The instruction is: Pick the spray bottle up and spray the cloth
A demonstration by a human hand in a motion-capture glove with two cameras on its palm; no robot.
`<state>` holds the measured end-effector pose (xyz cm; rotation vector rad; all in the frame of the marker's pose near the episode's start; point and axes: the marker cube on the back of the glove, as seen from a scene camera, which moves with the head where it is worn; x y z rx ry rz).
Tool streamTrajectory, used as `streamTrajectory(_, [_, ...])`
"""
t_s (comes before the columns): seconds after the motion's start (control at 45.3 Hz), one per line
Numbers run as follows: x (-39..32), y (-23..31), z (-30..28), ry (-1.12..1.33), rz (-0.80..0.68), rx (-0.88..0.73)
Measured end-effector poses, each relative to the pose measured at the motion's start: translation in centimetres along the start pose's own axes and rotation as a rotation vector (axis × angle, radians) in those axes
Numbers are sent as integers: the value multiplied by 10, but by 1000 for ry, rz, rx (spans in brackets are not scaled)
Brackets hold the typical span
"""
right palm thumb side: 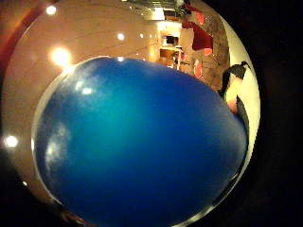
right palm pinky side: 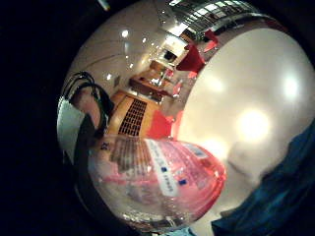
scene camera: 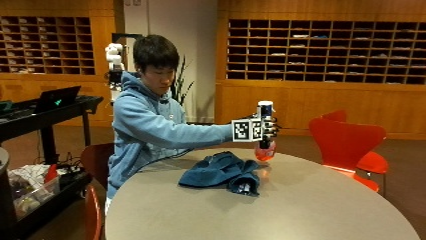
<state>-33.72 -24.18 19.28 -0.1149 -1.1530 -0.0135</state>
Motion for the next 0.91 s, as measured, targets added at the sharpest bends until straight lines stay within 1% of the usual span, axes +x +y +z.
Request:
streamTrajectory(0.132, [33, 4, 22, 37, 15, -32])
streamTrajectory(0.287, [39, 3, 29, 53, -14, -85])
streamTrajectory(0.331, [37, 7, 32, 61, -22, -130])
streamTrajectory(0.375, [35, 15, 32, 62, -28, -210])
streamTrajectory(0.419, [32, 25, 24, 72, -41, -323])
streamTrajectory(0.464, [34, 28, 16, 118, -71, -369])
streamTrajectory(0.574, [35, 21, -2, 189, -128, -303])
streamTrajectory(0.751, [15, 32, -45, 159, -170, -268])
streamTrajectory(0.905, [-6, 32, -73, 106, -194, -160])
